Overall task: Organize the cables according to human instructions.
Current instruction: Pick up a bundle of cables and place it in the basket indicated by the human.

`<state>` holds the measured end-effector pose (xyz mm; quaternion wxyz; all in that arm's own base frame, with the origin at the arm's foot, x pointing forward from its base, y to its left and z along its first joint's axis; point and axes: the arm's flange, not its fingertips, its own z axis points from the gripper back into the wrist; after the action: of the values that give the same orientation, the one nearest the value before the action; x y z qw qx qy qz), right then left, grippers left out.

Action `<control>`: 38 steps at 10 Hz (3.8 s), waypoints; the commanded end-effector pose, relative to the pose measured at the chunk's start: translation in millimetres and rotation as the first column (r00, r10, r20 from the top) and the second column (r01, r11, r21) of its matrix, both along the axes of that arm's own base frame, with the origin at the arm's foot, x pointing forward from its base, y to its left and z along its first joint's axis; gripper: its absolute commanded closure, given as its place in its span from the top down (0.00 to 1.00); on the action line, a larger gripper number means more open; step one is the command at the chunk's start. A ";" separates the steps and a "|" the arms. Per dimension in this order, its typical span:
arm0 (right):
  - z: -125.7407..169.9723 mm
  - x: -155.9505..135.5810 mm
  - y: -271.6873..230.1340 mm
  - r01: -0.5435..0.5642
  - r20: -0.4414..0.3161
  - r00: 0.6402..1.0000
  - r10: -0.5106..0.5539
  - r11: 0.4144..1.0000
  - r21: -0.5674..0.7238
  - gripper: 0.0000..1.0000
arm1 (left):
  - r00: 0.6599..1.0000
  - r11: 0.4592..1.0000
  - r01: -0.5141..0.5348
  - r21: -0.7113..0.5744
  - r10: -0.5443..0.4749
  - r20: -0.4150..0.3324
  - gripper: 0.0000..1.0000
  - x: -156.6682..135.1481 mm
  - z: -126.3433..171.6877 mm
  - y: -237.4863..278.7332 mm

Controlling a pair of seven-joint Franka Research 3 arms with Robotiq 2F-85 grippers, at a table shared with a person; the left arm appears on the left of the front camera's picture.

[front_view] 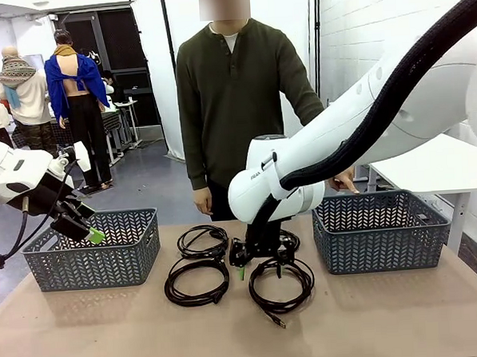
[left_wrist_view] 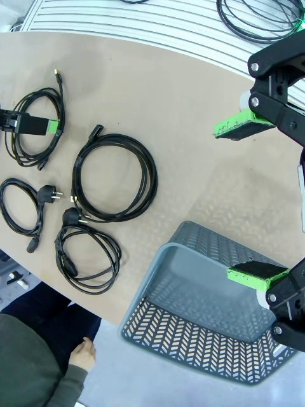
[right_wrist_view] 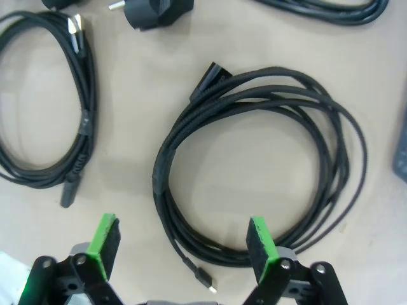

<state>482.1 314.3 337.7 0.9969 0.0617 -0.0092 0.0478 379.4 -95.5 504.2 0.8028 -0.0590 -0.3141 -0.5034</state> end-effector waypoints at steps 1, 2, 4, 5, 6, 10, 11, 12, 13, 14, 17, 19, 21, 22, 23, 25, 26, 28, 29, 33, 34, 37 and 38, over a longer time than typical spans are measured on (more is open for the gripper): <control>-4.0 12.0 7.3 -0.005 -0.004 1.000 0.005 1.000 -0.007 1.00 | 1.000 1.000 0.009 -0.011 -0.009 -0.002 1.00 1.7 -1.3 2.8; -6.8 14.2 8.5 -0.002 0.000 1.000 0.002 1.000 -0.013 1.00 | 1.000 1.000 0.009 -0.011 -0.009 -0.002 1.00 1.7 -1.3 2.8; -11.9 18.2 10.1 0.001 -0.011 1.000 -0.001 1.000 -0.028 1.00 | 1.000 1.000 0.009 -0.011 -0.009 -0.002 1.00 1.7 -1.3 2.8; -16.7 20.4 10.6 0.000 -0.023 1.000 -0.001 0.999 -0.032 1.00 | 1.000 1.000 0.009 -0.011 -0.009 -0.002 1.00 1.7 -1.3 2.8; -20.2 22.1 11.4 0.003 -0.021 1.000 -0.004 0.999 -0.041 1.00 | 1.000 1.000 0.009 -0.011 -0.009 -0.002 1.00 1.7 -1.3 2.8; -31.6 22.9 11.6 -0.002 -0.034 0.999 -0.001 0.996 -0.091 1.00 | 1.000 1.000 0.009 -0.011 -0.009 -0.002 1.00 1.7 -1.3 2.8; -33.4 22.4 11.6 0.002 -0.040 0.999 -0.007 0.994 -0.111 1.00 | 1.000 1.000 0.009 -0.011 -0.009 -0.002 1.00 1.7 -1.3 2.8; -32.8 22.6 12.3 0.008 -0.043 0.999 -0.013 0.994 -0.109 1.00 | 1.000 1.000 0.009 -0.011 -0.009 -0.002 1.00 1.7 -1.3 2.8; -33.5 22.7 13.5 0.007 -0.040 0.999 -0.012 0.994 -0.109 0.87 | 1.000 1.000 0.009 -0.011 -0.009 -0.002 1.00 1.7 -1.3 2.8; -37.3 21.8 13.6 0.000 -0.051 0.999 -0.006 0.994 -0.109 0.72 | 1.000 1.000 0.009 -0.011 -0.009 -0.002 1.00 1.7 -1.3 2.8; -40.0 20.5 17.5 -0.003 -0.059 0.998 -0.003 0.995 -0.101 0.22 | 1.000 1.000 0.009 -0.011 -0.009 -0.002 1.00 1.7 -1.3 2.8; -40.1 19.1 19.6 -0.010 -0.063 0.998 0.004 0.997 -0.083 0.00 | 1.000 1.000 0.009 -0.011 -0.009 -0.002 1.00 1.7 -1.3 2.8; -40.0 15.5 21.9 -0.014 -0.070 0.997 0.010 0.998 -0.058 0.00 | 1.000 1.000 0.009 -0.011 -0.009 -0.002 1.00 1.7 -1.3 2.8; -40.6 12.8 22.4 -0.007 -0.083 0.997 0.003 0.999 -0.049 0.00 | 1.000 1.000 0.009 -0.011 -0.009 -0.002 1.00 1.7 -1.3 2.8; -39.2 9.2 24.3 -0.007 -0.090 0.996 0.004 0.999 -0.034 0.00 | 1.000 1.000 0.009 -0.011 -0.009 -0.002 1.00 1.7 -1.3 2.8; -27.1 0.4 26.9 -0.013 -0.063 0.998 0.011 0.999 -0.035 0.00 | 1.000 1.000 0.009 -0.011 -0.009 -0.002 1.00 1.7 -1.3 2.8; -15.0 -3.2 26.5 -0.031 -0.002 1.000 0.031 0.999 -0.034 0.00 | 1.000 1.000 0.009 -0.011 -0.009 -0.002 1.00 1.7 -1.3 2.8; 21.7 -12.9 28.6 -0.113 0.067 0.991 0.119 0.990 -0.087 0.00 | 1.000 1.000 0.009 -0.011 -0.009 -0.002 1.00 1.7 -1.3 2.8; 38.3 -17.5 28.9 -0.181 0.069 0.980 0.188 0.978 -0.103 0.00 | 1.000 1.000 0.009 -0.011 -0.009 -0.002 1.00 1.7 -1.3 2.8; 106.0 -39.4 14.2 -0.610 0.001 0.781 0.624 0.764 -0.209 0.00 | 1.000 1.000 0.009 -0.011 -0.009 -0.002 1.00 1.7 -1.3 2.8; 118.8 -43.5 5.7 -0.684 -0.029 0.714 0.699 0.689 -0.240 0.00 | 1.000 1.000 0.009 -0.011 -0.009 -0.002 1.00 1.7 -1.3 2.8; 138.1 -49.1 -19.1 -0.842 -0.113 0.518 0.848 0.481 -0.245 0.00 | 1.000 1.000 0.009 -0.011 -0.009 -0.002 1.00 1.7 -1.3 2.8; 138.1 -49.0 -22.4 -0.851 -0.109 0.501 0.859 0.465 -0.243 0.00 | 1.000 1.000 0.009 -0.011 -0.009 -0.002 1.00 1.7 -1.3 2.8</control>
<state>432.2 299.3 478.4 0.8464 -0.0670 0.0244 0.5277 379.3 -95.9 504.1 0.8028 -0.0586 -0.3138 -0.5037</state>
